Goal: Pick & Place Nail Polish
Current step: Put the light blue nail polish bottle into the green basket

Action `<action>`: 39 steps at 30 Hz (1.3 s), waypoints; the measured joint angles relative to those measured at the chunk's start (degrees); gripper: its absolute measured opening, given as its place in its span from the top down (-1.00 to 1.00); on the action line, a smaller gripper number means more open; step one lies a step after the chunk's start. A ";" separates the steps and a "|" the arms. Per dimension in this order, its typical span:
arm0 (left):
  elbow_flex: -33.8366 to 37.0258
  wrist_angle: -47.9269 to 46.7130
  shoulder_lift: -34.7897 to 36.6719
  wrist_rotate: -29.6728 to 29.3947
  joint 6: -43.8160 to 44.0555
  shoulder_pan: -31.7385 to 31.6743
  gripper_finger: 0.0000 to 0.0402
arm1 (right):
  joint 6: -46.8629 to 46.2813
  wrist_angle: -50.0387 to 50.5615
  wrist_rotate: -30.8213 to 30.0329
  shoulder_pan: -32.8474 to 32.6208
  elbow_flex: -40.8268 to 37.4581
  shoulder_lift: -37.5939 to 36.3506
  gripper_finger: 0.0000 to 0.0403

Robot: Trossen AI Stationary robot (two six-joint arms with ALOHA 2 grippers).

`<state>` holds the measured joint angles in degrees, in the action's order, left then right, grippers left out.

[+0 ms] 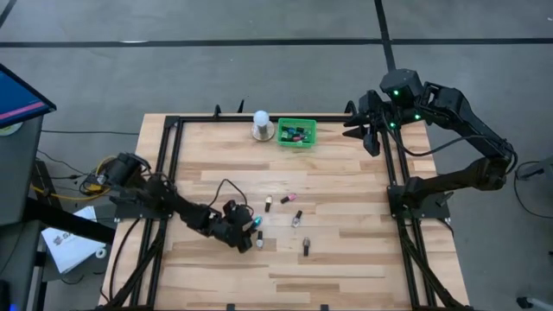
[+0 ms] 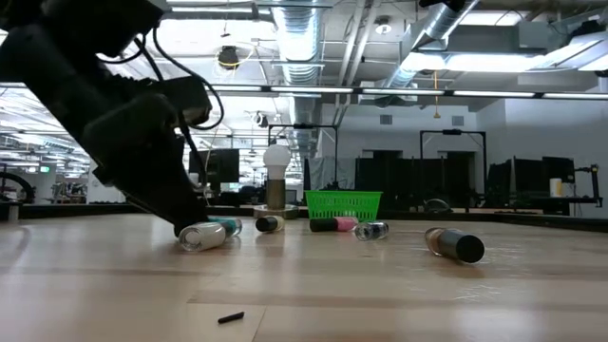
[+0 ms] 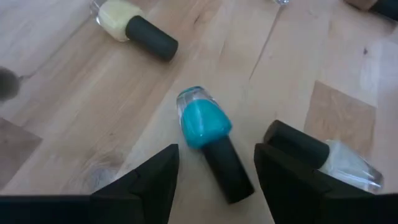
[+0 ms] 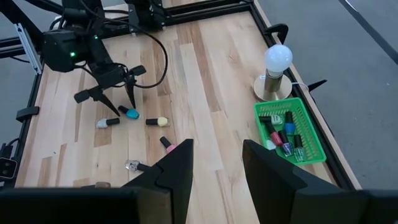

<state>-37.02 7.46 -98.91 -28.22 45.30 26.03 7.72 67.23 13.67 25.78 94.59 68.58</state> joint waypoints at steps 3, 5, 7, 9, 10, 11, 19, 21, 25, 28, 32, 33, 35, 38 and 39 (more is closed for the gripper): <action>-0.08 -0.41 -1.21 -1.76 -0.05 0.60 0.02 | 0.19 -0.10 0.00 0.00 0.00 0.00 0.35; -0.11 -1.25 -1.84 -2.31 -0.05 0.65 0.08 | 0.20 -0.18 0.00 0.00 0.00 0.00 0.35; -0.17 -2.24 -2.54 -2.45 -0.05 0.60 0.17 | 0.20 -0.18 0.00 0.00 0.00 0.00 0.35; -0.17 -3.05 -2.92 -3.03 -0.07 0.58 0.29 | 0.20 -0.18 0.00 0.00 0.00 0.00 0.35; -0.17 -3.18 -3.10 -3.23 -0.05 0.58 0.36 | 0.18 -0.18 0.00 0.00 0.00 0.00 0.35; -0.17 -3.21 -3.22 -3.53 0.00 0.56 0.44 | 0.18 -0.18 0.00 0.00 0.00 0.00 0.35; 0.07 -4.35 -0.10 0.50 0.22 -1.69 0.74 | 0.20 -0.18 0.00 0.00 0.00 0.00 0.35; 0.15 -5.15 2.25 2.80 0.24 -2.93 0.74 | 0.20 -0.19 0.00 0.00 0.00 0.00 0.35; 0.45 -8.80 8.79 5.19 0.37 -5.34 0.74 | 0.38 -0.20 0.00 0.00 0.00 0.00 0.35; -0.40 -10.72 14.63 4.38 -0.24 -7.39 0.74 | 0.40 -0.21 0.00 0.13 0.00 0.00 0.35; -1.00 -10.73 19.59 2.39 -3.21 -12.85 0.74 | 0.84 -0.20 0.00 0.15 0.00 0.00 0.35; -1.64 -10.59 20.18 1.96 -4.50 -15.13 0.74 | 0.84 -0.20 0.00 0.15 0.00 0.00 0.35; -3.32 -9.98 20.45 1.78 -8.80 -19.69 0.74 | 0.84 -0.18 0.00 0.15 0.00 0.00 0.35; -6.99 -8.66 19.40 2.60 -16.85 -26.87 0.74 | 0.84 -0.18 0.00 0.15 0.00 0.00 0.35; -8.44 -8.26 18.88 3.07 -19.69 -29.05 0.74 | 0.84 -0.16 0.00 0.15 0.00 0.00 0.35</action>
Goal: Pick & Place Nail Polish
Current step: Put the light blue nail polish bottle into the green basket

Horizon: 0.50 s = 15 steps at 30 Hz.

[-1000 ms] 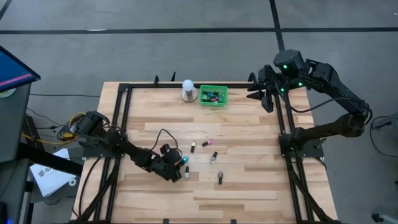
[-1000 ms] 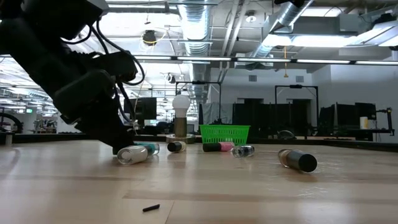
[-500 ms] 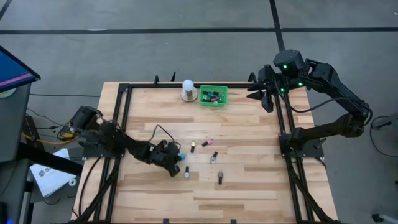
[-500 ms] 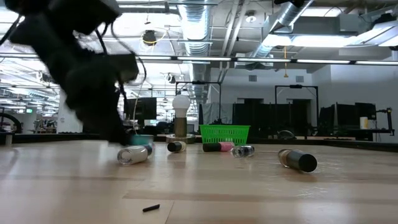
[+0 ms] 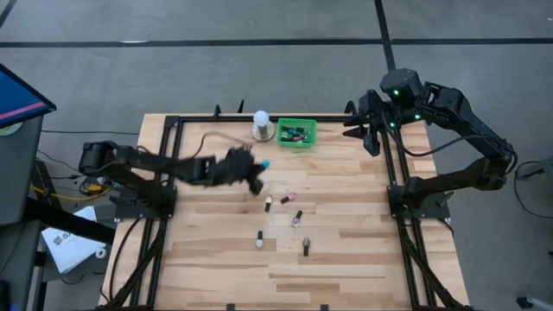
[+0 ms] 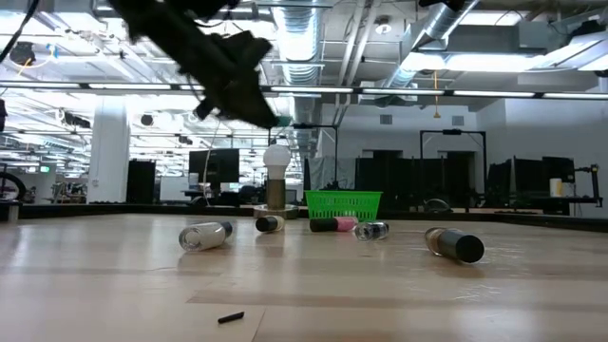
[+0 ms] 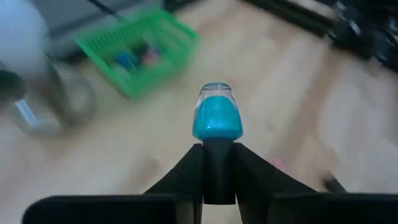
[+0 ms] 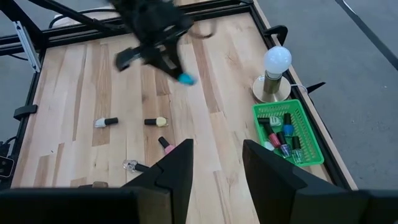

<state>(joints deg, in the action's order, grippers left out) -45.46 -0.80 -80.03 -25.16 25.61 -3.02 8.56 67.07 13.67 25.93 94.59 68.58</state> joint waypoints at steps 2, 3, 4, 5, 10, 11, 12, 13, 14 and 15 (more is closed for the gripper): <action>-3.30 0.61 -1.88 0.18 -5.25 -3.75 0.74 | 0.15 0.00 0.00 0.00 0.00 -0.02 0.35; -4.95 0.85 -2.96 0.23 -7.70 -5.31 0.74 | 0.34 0.00 0.00 0.00 0.00 0.00 0.35; -6.67 0.58 -4.18 0.24 -9.89 -6.77 0.74 | 0.45 0.02 -0.01 0.00 0.00 -0.01 0.35; -8.83 0.61 -5.71 0.27 -11.87 -7.95 0.74 | 0.48 0.02 -0.01 0.00 0.00 0.00 0.35; -19.73 0.59 -13.43 1.70 -23.42 -10.98 0.74 | 0.72 0.18 -0.02 0.00 0.00 0.00 0.35; -22.23 0.07 -14.96 1.70 -25.94 -11.52 0.74 | 0.90 0.20 -0.02 0.00 0.00 0.00 0.35; -24.80 -0.66 -16.28 1.75 -28.06 -12.02 0.74 | 1.00 0.20 -0.02 0.00 0.00 -0.02 0.35; -27.17 -1.00 -17.68 1.69 -30.20 -12.50 0.74 | 1.03 0.20 -0.02 0.00 0.00 0.00 0.35; -29.72 -1.18 -19.09 1.87 -32.34 -13.12 0.74 | 1.03 0.20 -0.02 0.01 0.00 0.00 0.35; -31.74 -2.67 -20.21 2.05 -34.18 -13.79 0.74 | 1.03 0.21 -0.02 0.00 0.00 0.00 0.35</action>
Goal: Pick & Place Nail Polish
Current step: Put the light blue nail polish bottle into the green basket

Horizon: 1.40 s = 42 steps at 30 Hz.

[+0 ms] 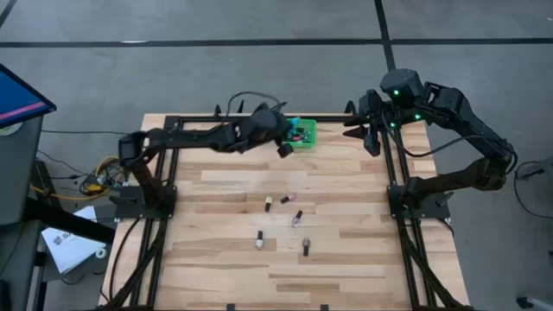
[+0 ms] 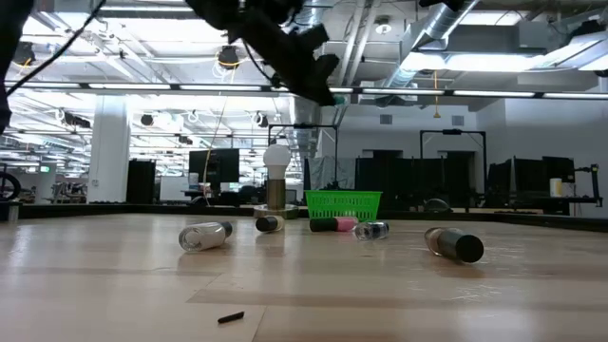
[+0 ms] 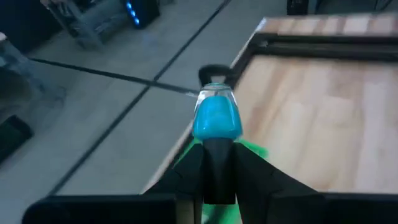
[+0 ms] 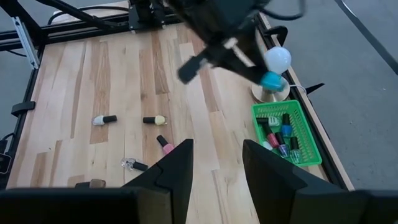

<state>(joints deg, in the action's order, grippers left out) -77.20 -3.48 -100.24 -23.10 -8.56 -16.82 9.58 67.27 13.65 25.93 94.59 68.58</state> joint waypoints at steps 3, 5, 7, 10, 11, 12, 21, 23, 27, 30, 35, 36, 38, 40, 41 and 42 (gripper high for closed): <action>-5.35 -1.80 -4.07 0.02 -3.13 -2.25 0.74 | 0.00 -0.01 0.01 0.00 0.00 0.00 0.35; -7.95 -1.56 -6.57 2.01 -3.26 -3.73 0.74 | 0.00 0.01 0.00 0.00 0.00 0.00 0.35; -9.59 -1.50 -8.77 3.56 -3.21 -4.91 0.74 | 0.00 0.01 0.00 0.00 0.00 0.00 0.35; -10.74 -1.71 -12.31 4.82 -3.23 -5.99 0.74 | -0.02 0.01 0.00 0.00 0.00 -0.02 0.35; -10.80 -2.24 -13.28 5.56 -3.24 -6.22 0.74 | -0.02 0.01 0.00 0.00 0.00 -0.01 0.35; -11.17 -2.00 -14.38 5.56 -3.39 -6.43 0.74 | -0.02 0.03 0.00 0.00 0.00 0.00 0.35; -11.32 -1.49 -18.58 5.85 -9.60 -6.75 0.74 | -0.15 0.22 0.00 0.00 0.00 0.00 0.35; -11.42 -1.41 -19.32 7.80 -11.42 -6.97 0.74 | -0.15 0.21 0.00 -0.02 0.00 0.00 0.35; -11.37 -1.87 -20.88 8.54 -14.84 -6.84 0.74 | -0.15 0.21 0.00 -0.02 0.00 0.00 0.35; -11.31 -1.30 -20.77 8.61 -16.01 -6.60 0.74 | -0.15 0.21 0.00 -0.02 0.00 0.00 0.35; -11.31 -1.55 -20.73 9.50 -17.82 -6.89 0.73 | -0.15 0.21 0.00 -0.02 0.00 0.00 0.35; -11.31 -1.54 -20.73 9.58 -17.83 -6.89 0.72 | -0.15 0.21 0.00 -0.02 0.00 0.00 0.35; -11.31 -1.63 -20.73 9.65 -17.83 -6.89 0.72 | -0.15 0.21 0.00 -0.02 0.00 -0.01 0.35; -11.31 -1.58 -20.73 10.19 -17.83 -6.89 0.71 | -0.15 0.21 0.00 -0.02 0.00 0.00 0.35; -11.31 -1.58 -20.73 10.33 -17.81 -6.89 0.71 | -0.15 0.21 0.00 -0.02 0.00 0.00 0.35; -11.31 -1.60 -20.73 10.48 -17.82 -6.89 0.71 | -0.15 0.21 0.00 -0.02 0.00 0.00 0.35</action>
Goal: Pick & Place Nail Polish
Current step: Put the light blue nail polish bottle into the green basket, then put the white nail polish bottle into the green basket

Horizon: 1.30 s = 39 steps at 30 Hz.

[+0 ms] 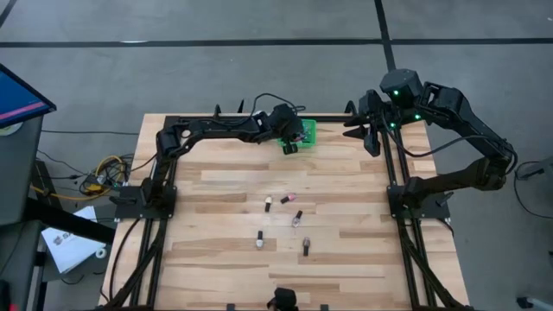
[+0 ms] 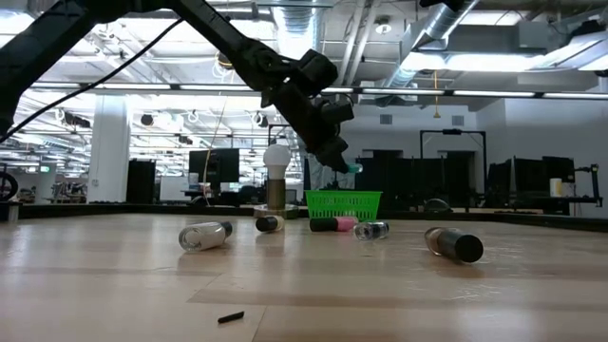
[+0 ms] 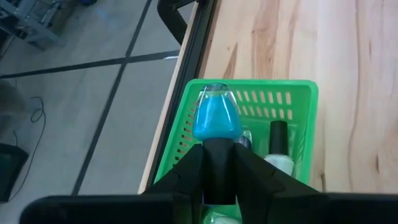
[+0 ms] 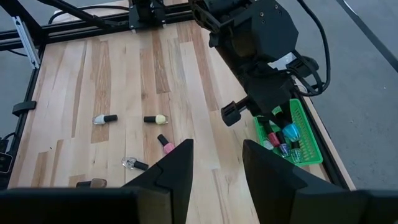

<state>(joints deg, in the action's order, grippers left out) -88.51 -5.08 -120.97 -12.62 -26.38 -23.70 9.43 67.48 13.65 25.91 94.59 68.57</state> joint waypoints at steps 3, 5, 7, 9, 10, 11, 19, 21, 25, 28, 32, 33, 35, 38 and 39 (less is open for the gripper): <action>0.00 -0.01 0.00 0.00 0.01 0.00 0.68 | 0.00 0.00 0.00 0.00 0.00 0.00 0.35; 0.00 -0.03 0.00 0.00 0.03 0.00 0.63 | 0.02 -0.01 0.00 0.00 0.00 0.00 0.35; 0.00 -0.01 0.00 -0.02 0.13 0.00 0.55 | 0.02 0.00 0.00 0.00 0.00 -0.02 0.35; 0.00 0.02 0.02 0.00 0.23 0.00 0.46 | 0.02 -0.02 0.00 0.00 0.00 0.00 0.35; 0.00 0.02 0.04 -0.02 0.24 0.00 0.41 | 0.02 -0.02 0.00 0.00 0.00 -0.02 0.35; 0.00 0.03 0.04 -0.01 0.25 0.00 0.36 | 0.02 -0.01 0.00 -0.01 0.00 0.00 0.35; 0.07 -0.56 5.56 -1.36 0.91 2.23 0.06 | 0.00 -0.02 0.00 -0.02 0.00 0.00 0.35; 0.00 -2.95 10.18 -2.49 4.38 4.44 0.03 | 0.00 -0.02 0.00 -0.02 0.00 0.00 0.35; 3.45 -7.64 20.54 -3.97 15.01 9.53 0.01 | 0.00 -0.22 0.00 -0.02 0.00 0.00 0.35; 9.47 -10.10 27.74 -6.21 23.37 14.21 0.02 | 0.00 -0.24 0.00 -0.02 0.00 0.00 0.35; 20.57 -10.62 35.97 -9.09 36.00 22.06 0.03 | 0.00 -0.23 0.00 -0.02 0.00 0.05 0.35; 23.55 -10.54 37.64 -9.50 38.87 24.32 0.03 | 0.00 -0.24 0.00 -0.02 0.00 0.05 0.35; 28.71 -10.64 40.05 -10.54 44.78 29.25 0.03 | 0.00 -0.22 0.00 -0.02 0.00 0.05 0.35; 34.78 -9.91 41.26 -11.46 51.70 36.60 0.03 | 0.02 -0.22 0.00 -0.02 0.00 0.05 0.35; 36.36 -9.38 41.07 -11.47 52.03 39.03 0.03 | 0.02 -0.24 0.00 -0.02 0.00 0.05 0.35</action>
<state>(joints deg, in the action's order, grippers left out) -52.15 -14.46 -79.90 -24.09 25.65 15.32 9.45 67.25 13.65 25.89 94.59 68.62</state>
